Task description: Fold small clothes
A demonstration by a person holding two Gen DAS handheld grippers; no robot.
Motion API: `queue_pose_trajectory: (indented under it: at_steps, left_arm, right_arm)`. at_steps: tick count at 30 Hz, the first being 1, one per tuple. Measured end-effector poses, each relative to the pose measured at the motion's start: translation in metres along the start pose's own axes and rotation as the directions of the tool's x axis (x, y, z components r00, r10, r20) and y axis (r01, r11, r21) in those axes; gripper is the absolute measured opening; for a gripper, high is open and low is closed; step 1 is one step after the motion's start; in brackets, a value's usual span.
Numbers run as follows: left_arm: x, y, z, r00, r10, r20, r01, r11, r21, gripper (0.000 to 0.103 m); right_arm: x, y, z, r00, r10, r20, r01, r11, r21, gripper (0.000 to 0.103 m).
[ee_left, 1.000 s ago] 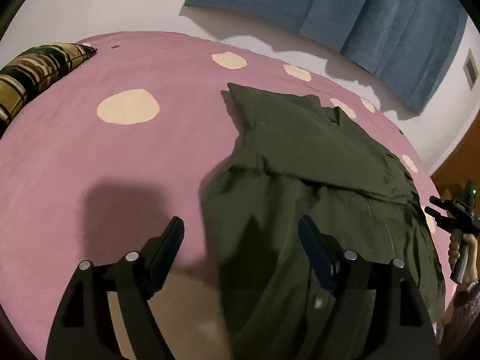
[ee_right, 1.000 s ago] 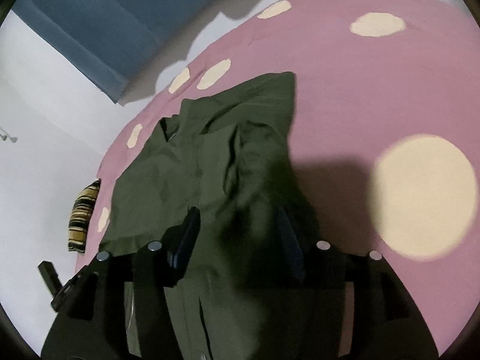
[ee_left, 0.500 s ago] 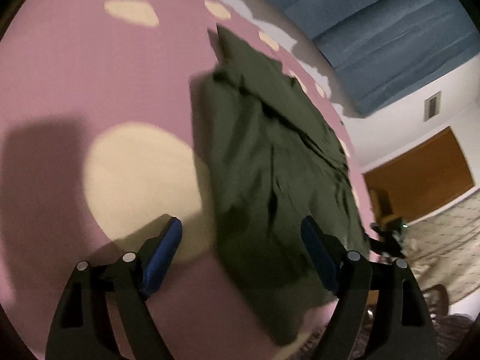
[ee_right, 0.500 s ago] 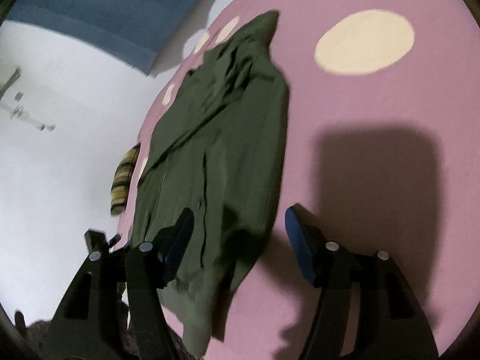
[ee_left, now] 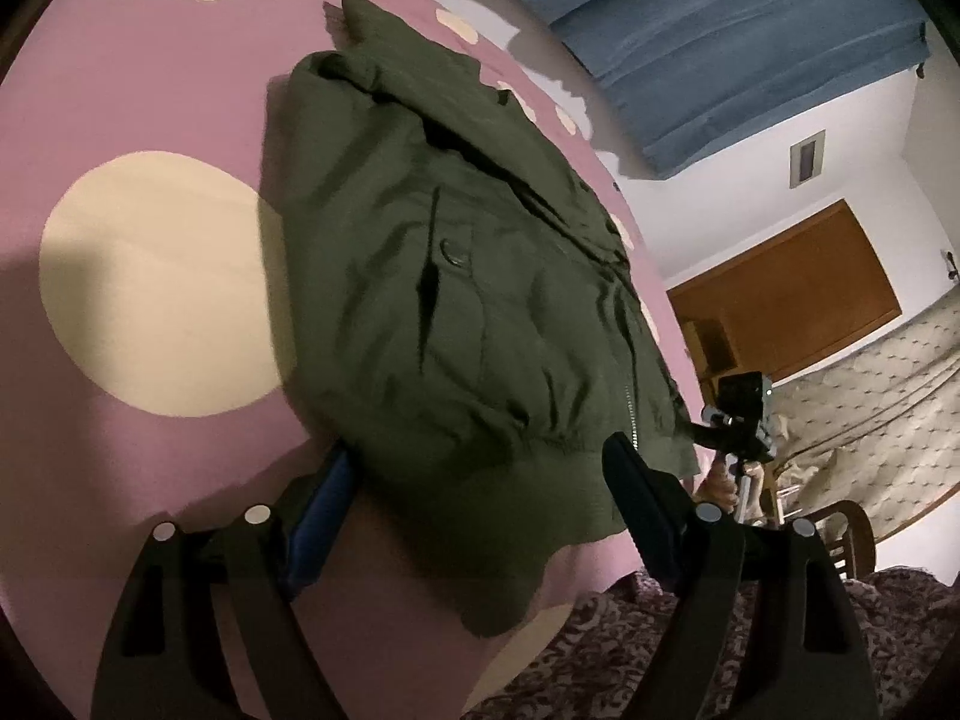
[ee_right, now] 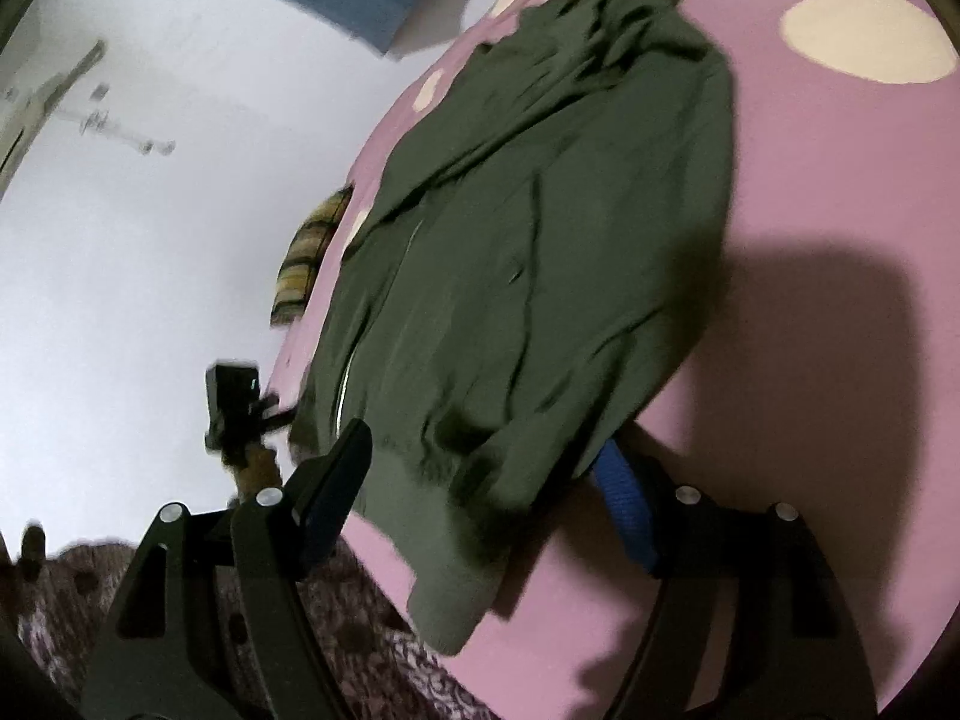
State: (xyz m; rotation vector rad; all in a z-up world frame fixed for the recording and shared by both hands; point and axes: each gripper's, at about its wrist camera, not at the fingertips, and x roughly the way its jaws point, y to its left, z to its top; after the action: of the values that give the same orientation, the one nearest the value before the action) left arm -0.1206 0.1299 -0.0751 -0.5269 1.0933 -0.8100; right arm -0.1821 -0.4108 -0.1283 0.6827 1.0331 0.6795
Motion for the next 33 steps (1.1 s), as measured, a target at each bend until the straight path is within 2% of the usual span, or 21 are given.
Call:
queue_pose_trajectory:
  at_steps: [4, 8, 9, 11, 14, 16, 19, 21, 23, 24, 26, 28, 30, 33]
  left_arm:
    - [0.008, -0.002, 0.006, 1.0, -0.011, 0.011, 0.011, 1.0, -0.021, 0.08]
    - [0.013, -0.003, 0.008, 1.0, -0.001, 0.019, 0.002, 0.999, -0.041, 0.077]
    - [0.012, -0.003, 0.006, 1.0, 0.014, 0.017, -0.014, 0.999, -0.037, 0.075]
    - [0.013, -0.005, 0.004, 0.998, 0.062, 0.01, -0.062, 0.998, -0.026, 0.064]
    - [0.009, -0.003, 0.002, 0.992, 0.129, 0.0, -0.129, 0.992, -0.016, 0.048]
    - [0.008, -0.003, 0.002, 0.99, 0.139, -0.002, -0.139, 0.99, -0.017, 0.047]
    - [0.009, -0.005, 0.001, 0.987, 0.162, 0.006, -0.162, 0.987, -0.003, 0.046]
    - [0.009, -0.004, 0.0, 0.988, 0.152, 0.011, -0.152, 0.988, -0.004, 0.049]
    - [0.01, -0.002, 0.0, 0.995, 0.102, 0.004, -0.102, 0.995, 0.001, 0.062]
    - [0.008, 0.0, 0.0, 0.997, 0.075, 0.003, -0.075, 0.997, -0.003, 0.063]
    - [0.007, 0.004, 0.001, 0.999, 0.046, 0.007, -0.046, 0.998, -0.032, 0.064]
    - [0.01, 0.004, 0.003, 0.999, 0.047, 0.007, -0.047, 0.998, -0.047, 0.064]
    - [0.013, 0.0, 0.004, 0.998, 0.064, 0.01, -0.063, 0.997, -0.038, 0.064]
    - [0.011, 0.001, 0.003, 0.995, 0.099, 0.01, -0.098, 0.994, -0.039, 0.05]
  right_arm:
    - [0.011, 0.013, -0.004, 0.998, 0.019, -0.068, -0.024, 0.997, -0.068, 0.075]
    - [0.015, 0.015, -0.004, 0.997, 0.015, -0.07, -0.02, 0.997, -0.08, 0.072]
    - [0.015, 0.015, -0.004, 0.998, 0.005, -0.067, -0.01, 0.997, -0.077, 0.064]
    - [0.017, 0.014, -0.007, 0.997, -0.034, -0.071, 0.028, 0.996, -0.081, 0.041]
    - [0.015, 0.01, -0.009, 0.993, -0.089, -0.072, 0.082, 0.993, -0.088, 0.029]
    - [0.014, 0.009, -0.011, 0.993, -0.094, -0.067, 0.088, 0.992, -0.087, 0.026]
    - [0.015, 0.012, -0.012, 0.992, -0.107, -0.062, 0.1, 0.99, -0.099, 0.026]
    - [0.016, 0.013, -0.013, 0.993, -0.104, -0.062, 0.098, 0.991, -0.095, 0.026]
    - [0.016, 0.012, -0.012, 0.993, -0.099, -0.063, 0.093, 0.992, -0.088, 0.026]
    - [0.017, 0.012, -0.012, 0.993, -0.094, -0.064, 0.089, 0.992, -0.085, 0.027]
    - [0.016, 0.01, -0.012, 0.996, -0.061, -0.068, 0.057, 0.996, -0.063, 0.036]
    - [0.011, 0.002, -0.01, 0.998, -0.011, -0.063, 0.009, 0.999, -0.039, 0.047]
    - [0.011, 0.008, -0.011, 0.998, -0.003, -0.061, 0.0, 0.999, -0.053, 0.052]
    - [0.015, 0.017, -0.015, 0.997, -0.04, -0.073, 0.032, 0.995, -0.099, 0.053]
